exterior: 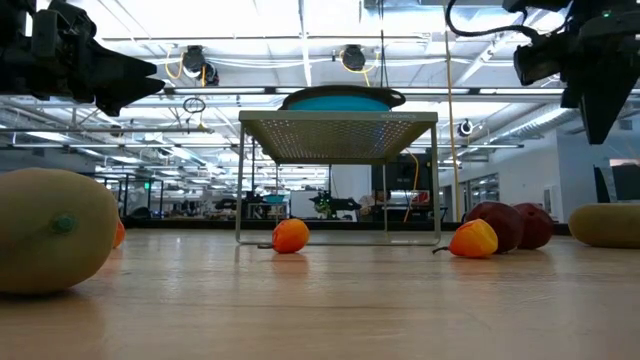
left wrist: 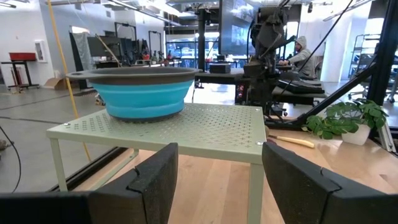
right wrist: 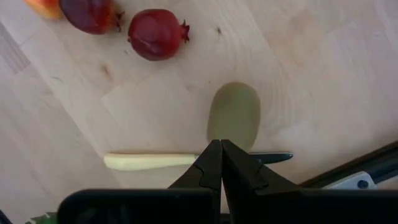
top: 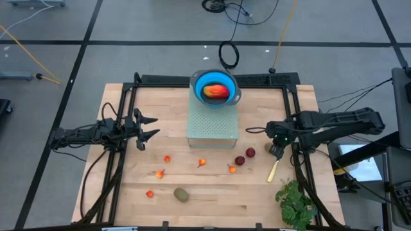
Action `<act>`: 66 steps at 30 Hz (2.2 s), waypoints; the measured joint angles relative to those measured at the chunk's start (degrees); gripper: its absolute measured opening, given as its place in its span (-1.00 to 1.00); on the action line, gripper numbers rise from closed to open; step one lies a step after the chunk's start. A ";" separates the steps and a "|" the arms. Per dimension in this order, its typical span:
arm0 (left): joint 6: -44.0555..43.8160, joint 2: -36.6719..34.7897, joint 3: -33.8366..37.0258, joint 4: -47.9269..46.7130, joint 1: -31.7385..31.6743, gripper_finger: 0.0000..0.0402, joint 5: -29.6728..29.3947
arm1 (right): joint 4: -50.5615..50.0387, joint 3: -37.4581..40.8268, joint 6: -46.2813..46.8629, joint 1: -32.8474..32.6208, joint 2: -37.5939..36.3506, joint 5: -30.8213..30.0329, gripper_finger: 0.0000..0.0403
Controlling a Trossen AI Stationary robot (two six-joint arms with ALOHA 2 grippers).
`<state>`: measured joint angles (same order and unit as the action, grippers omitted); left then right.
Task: Pick & Place Fruit
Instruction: Put the kiwi into the blue strainer bowl on the shelf
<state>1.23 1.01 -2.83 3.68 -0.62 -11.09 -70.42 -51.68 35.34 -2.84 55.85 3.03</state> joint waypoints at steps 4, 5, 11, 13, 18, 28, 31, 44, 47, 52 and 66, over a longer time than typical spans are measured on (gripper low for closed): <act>0.00 0.00 -0.01 -0.02 0.00 0.17 0.00 | -1.96 -1.74 2.43 -1.51 3.01 -0.14 -1.00; 0.00 0.00 0.00 -0.02 0.02 0.17 0.00 | -2.47 -2.01 3.03 -1.90 3.76 -0.16 -1.00; 0.02 0.00 -0.02 -0.02 0.01 0.17 0.00 | -5.74 -2.17 3.46 -3.22 6.51 -0.19 -1.00; 0.02 -0.01 -0.02 -0.02 0.02 0.17 0.00 | -6.57 -2.17 4.26 -3.22 6.65 -0.11 -0.98; 0.02 0.00 -0.02 -0.02 0.00 0.17 0.00 | -6.60 -2.17 5.53 -3.22 6.65 -0.01 -0.90; 0.02 0.00 -0.02 -0.01 0.01 0.17 0.00 | -6.35 -2.17 4.70 -3.20 6.62 -1.33 -0.53; 0.02 0.00 -0.02 -0.02 0.02 0.17 0.00 | -6.18 -2.14 4.62 -3.16 6.62 -3.19 -0.35; 0.02 0.00 0.00 -0.02 0.02 0.17 0.00 | -6.20 -2.14 4.52 -3.16 6.62 -4.89 0.40; 0.02 -0.01 -0.02 -0.02 0.00 0.17 0.00 | -6.18 -2.14 4.52 -3.16 6.62 -4.69 0.50; 0.02 0.00 -0.01 -0.02 0.00 0.17 0.00 | -6.18 -2.14 4.50 -3.16 6.62 -4.41 0.59; 0.02 0.00 -0.02 -0.02 0.00 0.17 0.00 | -6.15 -2.12 2.79 -3.16 6.62 -4.14 0.57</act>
<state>1.26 1.02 -2.85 3.66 -0.62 -11.09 -76.56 -53.80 38.13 -6.00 62.48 -1.11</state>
